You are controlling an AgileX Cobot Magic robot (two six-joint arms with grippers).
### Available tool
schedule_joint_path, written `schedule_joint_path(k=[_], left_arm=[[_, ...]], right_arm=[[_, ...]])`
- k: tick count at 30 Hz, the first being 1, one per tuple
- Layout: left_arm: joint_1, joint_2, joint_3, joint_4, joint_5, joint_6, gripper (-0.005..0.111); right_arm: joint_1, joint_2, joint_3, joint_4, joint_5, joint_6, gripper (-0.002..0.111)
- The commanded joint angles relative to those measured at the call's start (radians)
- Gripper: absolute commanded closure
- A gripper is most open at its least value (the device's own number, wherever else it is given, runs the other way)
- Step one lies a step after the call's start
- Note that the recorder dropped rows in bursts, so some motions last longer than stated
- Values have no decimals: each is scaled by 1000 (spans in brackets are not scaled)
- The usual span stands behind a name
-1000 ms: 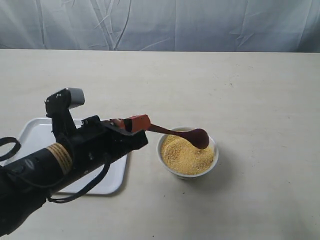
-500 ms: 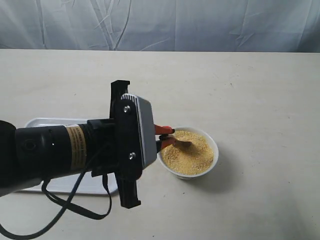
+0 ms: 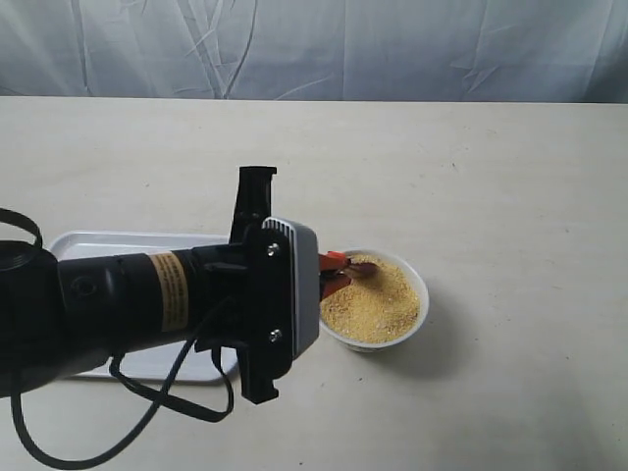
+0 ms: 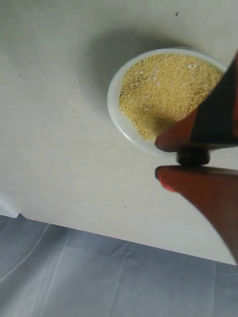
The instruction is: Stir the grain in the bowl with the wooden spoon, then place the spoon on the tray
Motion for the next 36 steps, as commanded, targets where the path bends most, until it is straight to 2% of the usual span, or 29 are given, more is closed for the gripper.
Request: schedule_joint_path(k=[1,6,10,12,15,21,26,30,36], left_arm=[[-9,12,4,-12,27,-56,107],[-9,12,4,19,85,-142,103],[-9,12,4,135,120,-234,83],[-9,12,4,142,126,-265,70],[-9,12,4,142,126,-285,61],[-9,12,4,142,144,-319,54],[-9,12,4,142,268,-452,46],[-9,12,4,140,334,-475,45],[-9,12,4,134,351,-495,45]], right_arm=[[-6,-5,5,-5,-14,-1,108],[-6,-5,5,1,-14,-1,108],[-6,-5,5,1,-14,-3,108],[-6,-5,5,1,-14,-3,108],[-6,-5,5,1,-14,-3,108],[-6,-5,5,-3,-11,-1,108],[-6,-5,5,-3,-11,-1,108],[-6,-5,5,-3,-11,-1,108],[-6,-5,5,-3,-11,-1,108]])
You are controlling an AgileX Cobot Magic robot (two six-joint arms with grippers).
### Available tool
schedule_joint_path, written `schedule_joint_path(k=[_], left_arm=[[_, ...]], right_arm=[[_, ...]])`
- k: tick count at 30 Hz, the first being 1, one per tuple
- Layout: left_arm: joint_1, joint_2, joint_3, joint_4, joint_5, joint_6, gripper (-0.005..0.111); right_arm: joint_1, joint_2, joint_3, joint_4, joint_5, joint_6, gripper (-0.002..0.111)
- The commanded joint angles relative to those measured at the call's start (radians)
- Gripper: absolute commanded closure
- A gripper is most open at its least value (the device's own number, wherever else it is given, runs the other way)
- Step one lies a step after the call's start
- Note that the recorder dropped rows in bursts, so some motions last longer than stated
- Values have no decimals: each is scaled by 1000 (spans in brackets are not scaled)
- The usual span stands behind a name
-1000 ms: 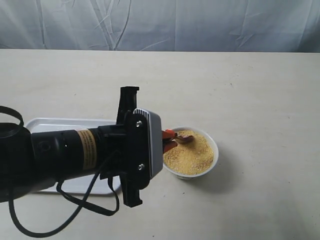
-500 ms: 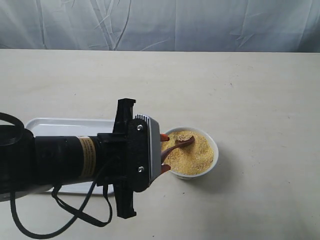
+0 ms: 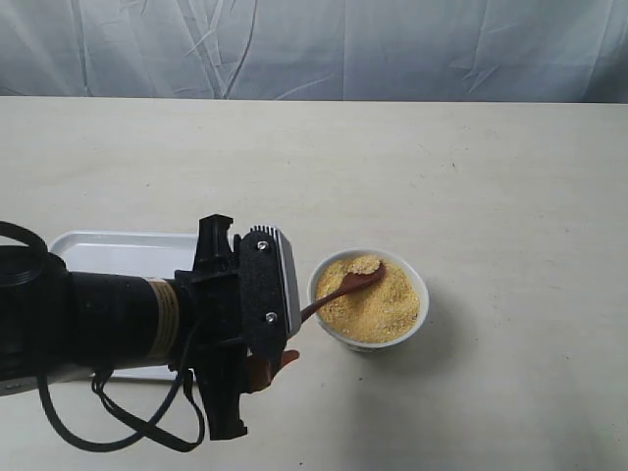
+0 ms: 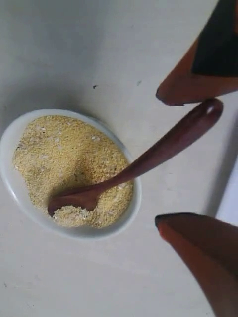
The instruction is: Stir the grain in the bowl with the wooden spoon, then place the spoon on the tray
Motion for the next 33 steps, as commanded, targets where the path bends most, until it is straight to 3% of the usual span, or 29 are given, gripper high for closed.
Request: schedule_joint_path(k=[1,10,18,22,26,29,33], left_arm=[[-7,4,1,-13,30,-35,45],[-7,2,1,-64,66,-37,45],[-3,-114,-71,-357,173,-37,45],[53,-175,-109,-601,222,-37,45],[168,-192,-107,-861,245,-37,45],[220,-168,-107,-898,314,-35,45],[221,-129,-107,-855,372,-20,45]], right_arm=[[-6,-5,5,-3,-11,-1,108],[-6,-5,5,-1,-14,-1,108],[-6,-5,5,-1,-14,-1,108],[-6,-5,5,-3,-11,-1,108],[-6,-5,5,-3,-11,-1,108],[-6,-5,5,-3,-11,-1,108],[-6,-5,5,-3,-11,-1,108]])
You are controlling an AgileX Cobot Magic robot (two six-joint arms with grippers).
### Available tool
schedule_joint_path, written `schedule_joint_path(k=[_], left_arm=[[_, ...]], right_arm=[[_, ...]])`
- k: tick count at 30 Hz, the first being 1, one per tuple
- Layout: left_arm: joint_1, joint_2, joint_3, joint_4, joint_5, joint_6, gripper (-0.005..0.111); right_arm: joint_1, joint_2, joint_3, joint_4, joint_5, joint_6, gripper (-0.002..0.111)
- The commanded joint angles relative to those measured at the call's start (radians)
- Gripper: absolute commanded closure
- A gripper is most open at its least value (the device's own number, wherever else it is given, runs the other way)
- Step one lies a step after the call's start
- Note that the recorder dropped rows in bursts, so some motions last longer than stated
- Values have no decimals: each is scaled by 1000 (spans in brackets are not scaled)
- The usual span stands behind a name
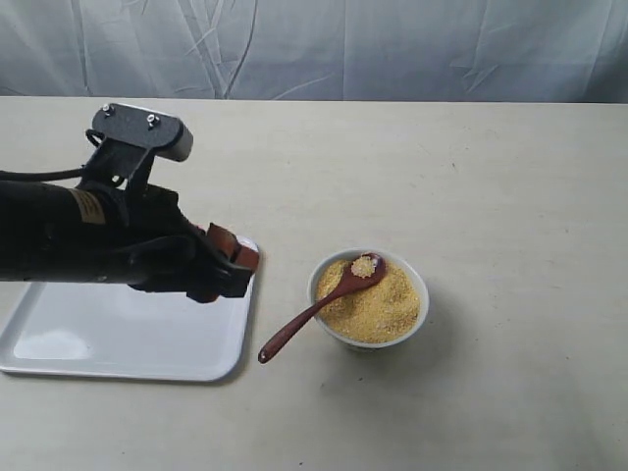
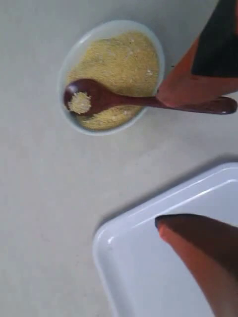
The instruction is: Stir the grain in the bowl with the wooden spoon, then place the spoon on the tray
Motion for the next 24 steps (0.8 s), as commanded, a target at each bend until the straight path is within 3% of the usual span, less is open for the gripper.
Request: schedule_joint_path(k=[1,4,11,24], left_arm=[[6,42,0,-3,67,27,45],[0,59,0,-49,77,79,45],[-85,105,0,-54,62,249,45],[-102,220,-5,-84,9,269,39]], right_arm=[[-6,-5,5,-3,-11,0,108],[-6,-5,5,-3,-11,0,108],[-6,-5,5,-1,-14,0,108],[-6,-5,5,-1,-14,0,108]])
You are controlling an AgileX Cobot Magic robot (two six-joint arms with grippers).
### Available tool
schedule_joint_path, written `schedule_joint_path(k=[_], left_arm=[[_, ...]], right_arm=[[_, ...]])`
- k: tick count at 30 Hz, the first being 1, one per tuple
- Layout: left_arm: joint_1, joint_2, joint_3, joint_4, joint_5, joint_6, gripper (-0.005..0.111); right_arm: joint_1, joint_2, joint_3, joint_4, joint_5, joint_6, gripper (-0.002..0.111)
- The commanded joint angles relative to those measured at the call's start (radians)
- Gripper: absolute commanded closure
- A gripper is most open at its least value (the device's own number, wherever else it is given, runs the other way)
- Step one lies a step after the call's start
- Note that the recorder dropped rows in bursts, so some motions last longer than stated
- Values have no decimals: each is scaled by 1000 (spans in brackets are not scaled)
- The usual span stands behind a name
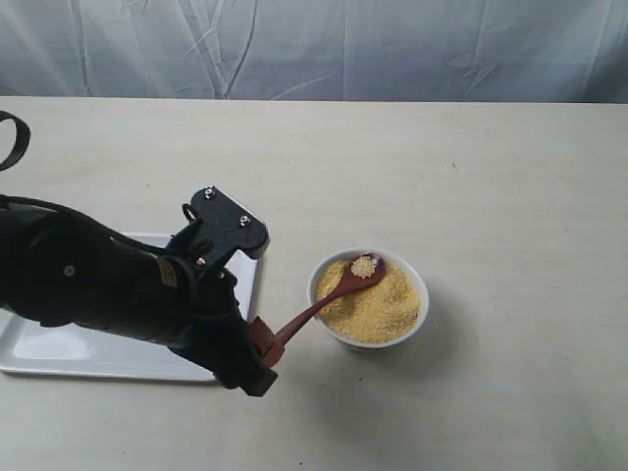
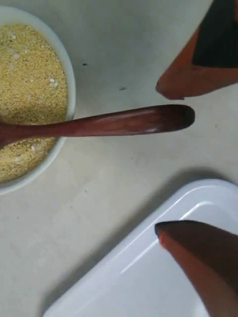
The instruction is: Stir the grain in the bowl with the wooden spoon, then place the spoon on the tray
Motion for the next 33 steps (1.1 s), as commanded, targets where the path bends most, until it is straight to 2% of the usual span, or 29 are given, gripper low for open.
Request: schedule_joint_path(k=[1,11,22,28,33], left_arm=[[-6,5,-10,-27,-13,4,39],[-6,49,-77,-34,27,58,39],[-6,131,-80,-14,-25,144,39],[-6,134,-80,109,-87,144,39],[-6,134,-80,301,-137,144,39]], right_arm=[[-6,-5,5,-1,-14,-2,108],[-6,-5,5,-3,-10,-2,108],[-6,-5,5,-1,-12,-2,108],[-6,-5,5,-1,-12,-2,108],[-6,-5,5,-1,-12,-2,108]])
